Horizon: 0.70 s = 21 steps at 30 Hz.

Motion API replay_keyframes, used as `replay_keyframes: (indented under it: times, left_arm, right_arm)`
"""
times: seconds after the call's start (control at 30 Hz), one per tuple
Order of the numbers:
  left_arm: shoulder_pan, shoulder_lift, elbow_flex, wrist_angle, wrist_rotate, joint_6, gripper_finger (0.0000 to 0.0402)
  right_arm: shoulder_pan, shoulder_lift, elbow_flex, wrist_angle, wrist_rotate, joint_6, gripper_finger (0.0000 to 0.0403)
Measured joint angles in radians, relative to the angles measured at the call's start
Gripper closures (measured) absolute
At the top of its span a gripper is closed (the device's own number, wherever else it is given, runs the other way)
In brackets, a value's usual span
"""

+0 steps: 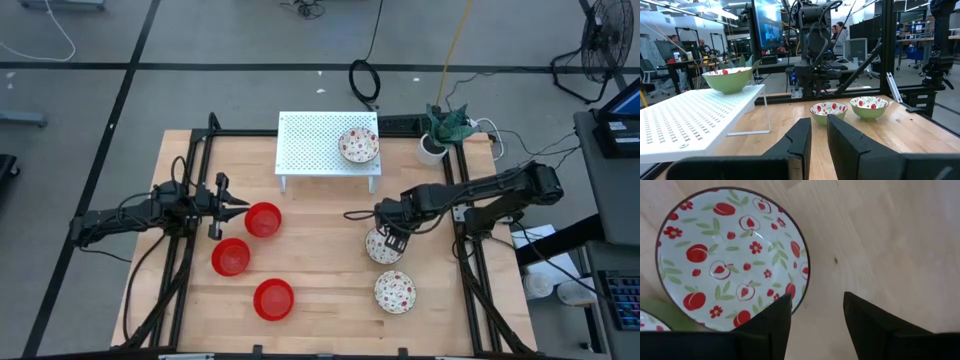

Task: Pick & Place Mini bowls
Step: Stack the top white patterned bowl on the white patterned bowl on the shelf

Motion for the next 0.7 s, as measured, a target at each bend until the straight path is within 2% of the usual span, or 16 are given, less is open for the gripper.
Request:
replay_keyframes:
  times: [0.27,0.7]
  left_arm:
    - [0.0,0.0,0.0,0.0,0.0,0.0,0.0337]
    - [0.0,0.0,0.0,0.0,0.0,0.0,0.0337]
  right_arm:
    - [0.0,0.0,-0.047,0.059,0.0,0.0,0.0237]
    - [0.0,0.0,-0.05,0.13,0.0,0.001,0.0238]
